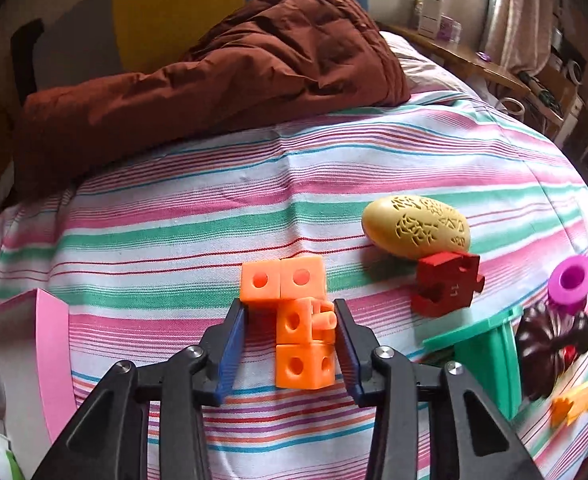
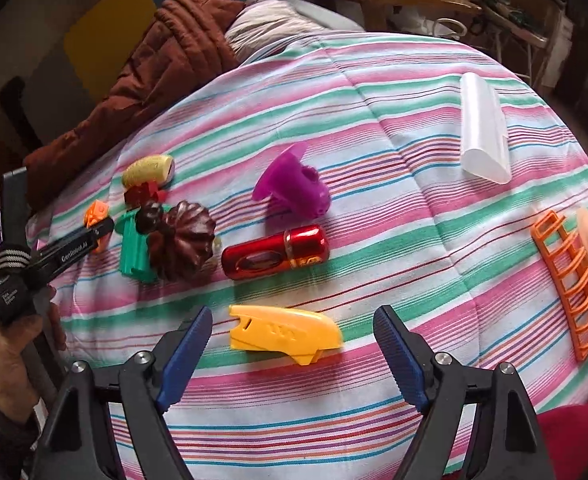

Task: Organize rigid objects
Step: 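Grasp the orange cube blocks with the left gripper while the right gripper grasps the yellow plastic piece, then carry the orange blocks to the tray and release with the left gripper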

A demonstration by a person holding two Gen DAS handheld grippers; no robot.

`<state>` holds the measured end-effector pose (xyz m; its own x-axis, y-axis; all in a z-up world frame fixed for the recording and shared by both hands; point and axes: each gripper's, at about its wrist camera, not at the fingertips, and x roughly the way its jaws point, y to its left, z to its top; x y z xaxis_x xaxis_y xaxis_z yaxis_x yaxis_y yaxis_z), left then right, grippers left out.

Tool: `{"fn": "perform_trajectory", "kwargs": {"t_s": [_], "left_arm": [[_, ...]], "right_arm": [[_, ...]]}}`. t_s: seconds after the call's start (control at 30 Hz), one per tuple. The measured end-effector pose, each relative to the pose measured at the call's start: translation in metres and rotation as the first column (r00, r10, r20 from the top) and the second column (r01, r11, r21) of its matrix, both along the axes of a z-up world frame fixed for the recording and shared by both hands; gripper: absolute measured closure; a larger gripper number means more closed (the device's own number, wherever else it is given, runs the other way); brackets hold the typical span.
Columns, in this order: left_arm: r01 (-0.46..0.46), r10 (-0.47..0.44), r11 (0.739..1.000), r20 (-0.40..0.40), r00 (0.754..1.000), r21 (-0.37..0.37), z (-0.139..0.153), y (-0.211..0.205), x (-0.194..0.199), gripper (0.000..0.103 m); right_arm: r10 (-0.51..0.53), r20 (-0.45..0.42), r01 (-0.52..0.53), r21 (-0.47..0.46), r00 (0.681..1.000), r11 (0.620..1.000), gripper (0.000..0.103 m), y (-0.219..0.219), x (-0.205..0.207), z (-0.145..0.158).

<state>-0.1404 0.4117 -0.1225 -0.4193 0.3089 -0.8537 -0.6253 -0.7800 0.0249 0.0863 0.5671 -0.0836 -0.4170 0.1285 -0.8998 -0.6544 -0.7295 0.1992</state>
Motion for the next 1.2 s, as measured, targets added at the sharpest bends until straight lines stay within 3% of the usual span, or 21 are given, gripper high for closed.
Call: {"fn": "perform_trajectory", "kwargs": {"t_s": [0.13,0.23,0.5,0.73,0.93,1.2], "left_arm": [[0.003,-0.003,1.000,0.002,1.000,0.023,0.001,-0.010,0.007,0.061],[0.019,-0.020,0.998,0.018,1.000,0.055,0.005,-0.022,0.015,0.061],[0.040,-0.044,0.988,0.026,0.999,0.149,0.039,-0.054,0.037,0.061],[0.052,-0.048,0.981,-0.030,0.998,0.189,0.079,-0.077,0.058,0.061],[0.073,-0.058,0.977,-0.081,0.995,0.198,0.104,-0.104,0.077,0.061],[0.009,0.016,0.985,-0.140,0.990,0.174,0.114,-0.156,0.077,0.061]], "right_arm": [[0.032,0.061,-0.033,0.017,0.998,0.999,0.020,-0.006,-0.010,-0.013],[0.049,0.119,-0.052,0.028,0.992,0.998,0.035,-0.008,-0.015,-0.026],[0.081,0.127,-0.093,0.092,0.989,0.991,0.036,-0.020,-0.013,-0.027],[0.086,0.131,-0.103,0.126,0.988,0.987,0.036,-0.028,-0.008,-0.026],[0.099,0.130,-0.119,0.154,0.986,0.981,0.036,-0.032,-0.010,-0.022],[0.141,0.119,-0.160,0.174,0.983,0.972,0.036,-0.044,-0.011,-0.020]]}}
